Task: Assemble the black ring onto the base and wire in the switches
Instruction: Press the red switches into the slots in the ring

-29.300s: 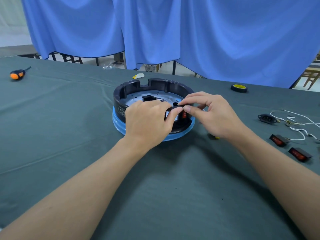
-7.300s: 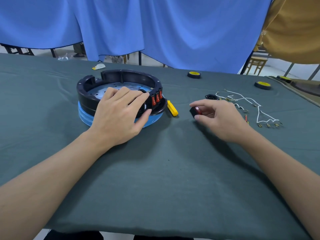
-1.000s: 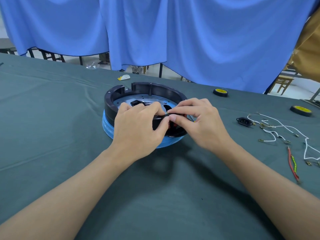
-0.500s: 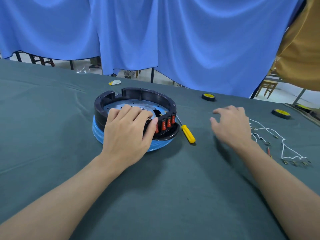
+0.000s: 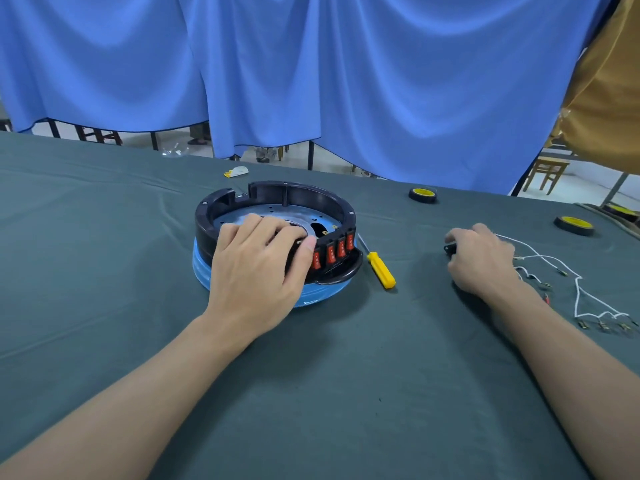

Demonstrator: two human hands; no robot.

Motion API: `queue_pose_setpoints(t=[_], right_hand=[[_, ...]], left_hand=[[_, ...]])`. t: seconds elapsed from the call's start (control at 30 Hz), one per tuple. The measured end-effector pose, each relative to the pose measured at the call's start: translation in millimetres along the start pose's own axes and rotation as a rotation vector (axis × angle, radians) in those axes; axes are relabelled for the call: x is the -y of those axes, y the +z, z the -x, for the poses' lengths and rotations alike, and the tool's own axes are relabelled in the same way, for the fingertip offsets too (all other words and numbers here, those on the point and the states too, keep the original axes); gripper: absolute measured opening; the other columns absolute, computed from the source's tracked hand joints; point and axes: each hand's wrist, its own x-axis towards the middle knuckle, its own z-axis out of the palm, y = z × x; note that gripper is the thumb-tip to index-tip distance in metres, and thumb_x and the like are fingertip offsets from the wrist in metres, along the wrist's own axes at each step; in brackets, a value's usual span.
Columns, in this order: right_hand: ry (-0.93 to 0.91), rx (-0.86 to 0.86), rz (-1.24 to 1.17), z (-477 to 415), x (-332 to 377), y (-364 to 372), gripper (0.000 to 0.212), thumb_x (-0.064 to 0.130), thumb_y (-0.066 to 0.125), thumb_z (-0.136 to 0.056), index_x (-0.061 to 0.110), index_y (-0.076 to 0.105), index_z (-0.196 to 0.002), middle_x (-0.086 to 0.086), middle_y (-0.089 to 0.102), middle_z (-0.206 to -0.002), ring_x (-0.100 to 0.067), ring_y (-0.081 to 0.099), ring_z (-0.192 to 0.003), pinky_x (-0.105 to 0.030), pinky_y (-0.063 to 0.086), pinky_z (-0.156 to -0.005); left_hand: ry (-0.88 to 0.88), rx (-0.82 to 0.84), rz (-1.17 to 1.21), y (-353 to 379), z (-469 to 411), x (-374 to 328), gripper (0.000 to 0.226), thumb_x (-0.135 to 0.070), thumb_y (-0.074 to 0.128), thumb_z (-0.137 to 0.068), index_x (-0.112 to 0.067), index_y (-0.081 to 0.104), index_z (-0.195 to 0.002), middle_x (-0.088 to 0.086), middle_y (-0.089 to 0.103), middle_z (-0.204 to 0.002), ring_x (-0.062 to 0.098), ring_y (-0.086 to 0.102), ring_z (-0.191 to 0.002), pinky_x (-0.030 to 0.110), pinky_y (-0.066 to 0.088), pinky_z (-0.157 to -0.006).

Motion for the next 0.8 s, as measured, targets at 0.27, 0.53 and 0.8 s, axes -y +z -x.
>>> queue_pose_setpoints(t=[0.27,0.53,0.8], right_hand=[[-0.243,-0.036,-0.242,1,23,-13,0.033,0.011,0.060,-0.081,0.022,0.069,-0.111,-0.003,0.055,-0.095,-0.026,0.054,-0.092,-0.031,0.041,-0.084],[-0.467,0.075,-0.305,32,66,-11,0.029,0.015,0.051,-0.084,0.026,0.071,-0.103,0.004,0.064,-0.090,-0.016,0.055,-0.083,-0.024,0.040,-0.074],[-0.472,0.465,-0.384,33,51,-25,0.039,0.033,0.058,-0.093,0.036,0.055,-0.132,0.006,0.060,-0.115,-0.011,0.057,-0.099,-0.028,0.044,-0.093]], left_hand=[[-0.457,-0.091,0.132,-3,-12,29,0.040,-0.036,0.037,-0.098,-0.013,0.069,-0.096,-0.002,0.068,-0.113,0.020,0.050,-0.112,0.025,0.022,-0.087],[-0.771,-0.099,0.382,-1,-15,47,0.029,-0.033,0.046,-0.101,-0.015,0.062,-0.117,-0.009,0.057,-0.107,0.014,0.049,-0.114,0.017,0.027,-0.085],[-0.831,-0.075,0.436,1,-17,51,0.034,-0.035,0.049,-0.099,-0.015,0.058,-0.125,-0.011,0.058,-0.110,0.016,0.052,-0.115,0.024,0.032,-0.092]])
